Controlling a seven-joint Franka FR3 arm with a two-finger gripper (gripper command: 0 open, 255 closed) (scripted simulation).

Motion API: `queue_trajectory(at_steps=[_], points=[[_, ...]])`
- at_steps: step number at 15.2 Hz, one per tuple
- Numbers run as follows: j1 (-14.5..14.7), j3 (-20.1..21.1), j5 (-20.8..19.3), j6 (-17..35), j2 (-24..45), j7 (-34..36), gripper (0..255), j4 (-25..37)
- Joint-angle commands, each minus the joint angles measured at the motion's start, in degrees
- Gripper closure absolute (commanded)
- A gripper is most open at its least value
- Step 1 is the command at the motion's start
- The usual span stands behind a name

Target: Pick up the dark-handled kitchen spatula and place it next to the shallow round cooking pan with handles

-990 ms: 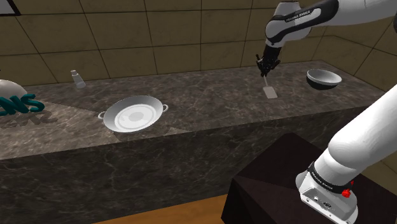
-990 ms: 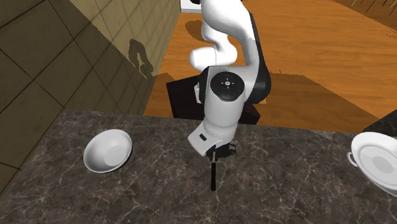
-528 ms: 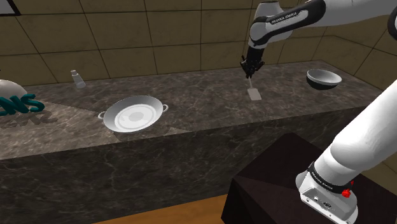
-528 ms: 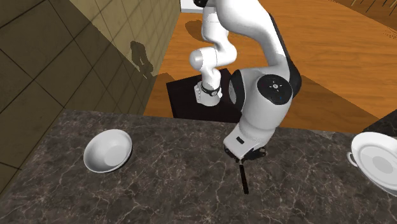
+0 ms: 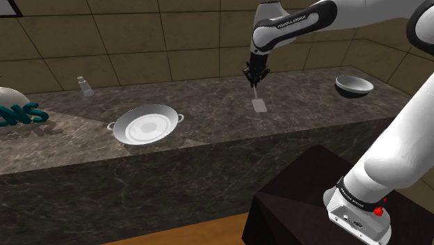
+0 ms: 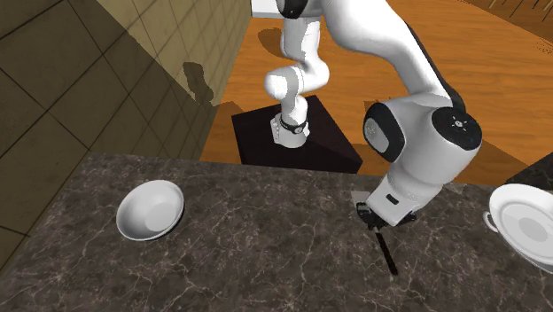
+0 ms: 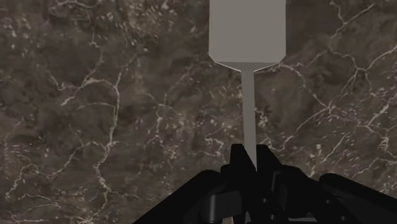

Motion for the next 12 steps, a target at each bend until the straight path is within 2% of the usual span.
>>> queue_trajectory(at_steps=[1, 7, 12], points=[[1.30, 1.28, -0.05, -0.52, 2.34, 2.67, 255, 2.79], [5.10, 4.28, -0.75, -2.90, 9.16, 9.67, 255, 11.75], [8.43, 6.17, -1.71, -5.92, 16.15, 15.01, 255, 21.53]])
